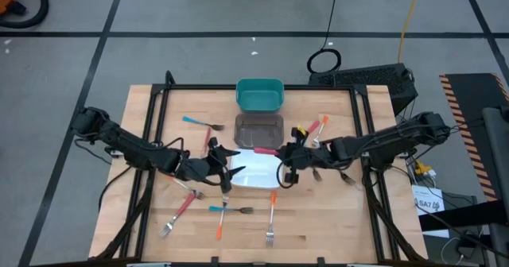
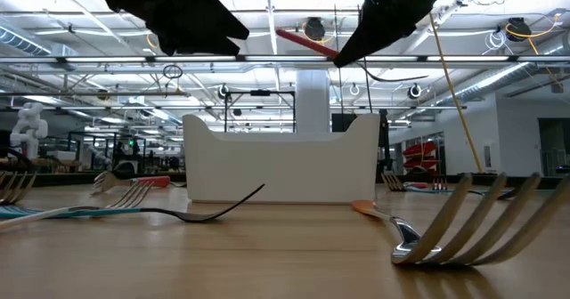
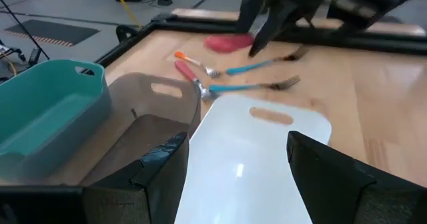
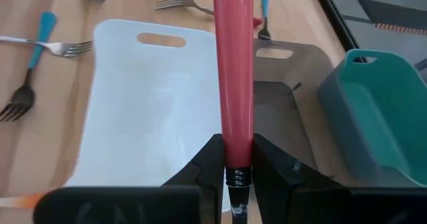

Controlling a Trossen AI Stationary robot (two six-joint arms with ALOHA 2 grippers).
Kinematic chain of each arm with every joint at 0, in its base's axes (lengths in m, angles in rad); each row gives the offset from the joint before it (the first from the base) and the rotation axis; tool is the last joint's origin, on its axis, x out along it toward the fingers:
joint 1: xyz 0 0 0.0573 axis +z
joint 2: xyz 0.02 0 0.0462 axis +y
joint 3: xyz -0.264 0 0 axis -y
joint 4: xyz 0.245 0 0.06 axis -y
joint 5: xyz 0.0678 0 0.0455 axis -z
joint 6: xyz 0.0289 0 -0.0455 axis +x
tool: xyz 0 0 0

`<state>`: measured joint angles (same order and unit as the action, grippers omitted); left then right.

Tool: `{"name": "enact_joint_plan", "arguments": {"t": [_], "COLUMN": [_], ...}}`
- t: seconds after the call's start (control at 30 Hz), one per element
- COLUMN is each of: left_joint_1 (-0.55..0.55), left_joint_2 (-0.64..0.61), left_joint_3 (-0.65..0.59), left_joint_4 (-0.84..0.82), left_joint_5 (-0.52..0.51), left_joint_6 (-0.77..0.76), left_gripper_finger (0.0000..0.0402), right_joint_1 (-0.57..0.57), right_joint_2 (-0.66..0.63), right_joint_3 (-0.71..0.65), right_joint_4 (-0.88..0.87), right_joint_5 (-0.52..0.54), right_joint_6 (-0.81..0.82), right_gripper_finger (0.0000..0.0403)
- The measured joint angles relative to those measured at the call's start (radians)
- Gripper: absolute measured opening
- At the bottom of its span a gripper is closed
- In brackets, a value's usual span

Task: Sort silverware by color (type)
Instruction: Put the bottom right pink fork into the black bin

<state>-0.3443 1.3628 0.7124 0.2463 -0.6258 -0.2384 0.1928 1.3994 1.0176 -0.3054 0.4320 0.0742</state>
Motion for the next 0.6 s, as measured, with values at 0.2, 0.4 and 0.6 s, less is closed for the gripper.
{"name": "enact_joint_plan", "arguments": {"t": [0.2, 0.4, 0.6], "left_joint_1": [0.038, 0.026, 0.007], "left_joint_2": [0.000, 0.016, 0.080], "left_joint_3": [0.000, 0.001, 0.001], "left_joint_4": [0.042, 0.021, 0.014], "left_joint_5": [0.000, 0.066, 0.072], "left_joint_6": [-0.012, -0.045, -0.036], "left_gripper_finger": [0.0252, 0.0252, 0.0253], "right_joint_1": [-0.063, -0.119, -0.166], "right_joint_2": [0.000, 0.000, 0.000], "right_joint_3": [0.000, 0.000, 0.001], "right_joint_4": [0.001, 0.017, 0.050], "right_joint_5": [-0.019, -0.117, -0.160], "right_joint_6": [-0.008, -0.008, -0.065], "right_gripper_finger": [0.0047, 0.0047, 0.0047]}}
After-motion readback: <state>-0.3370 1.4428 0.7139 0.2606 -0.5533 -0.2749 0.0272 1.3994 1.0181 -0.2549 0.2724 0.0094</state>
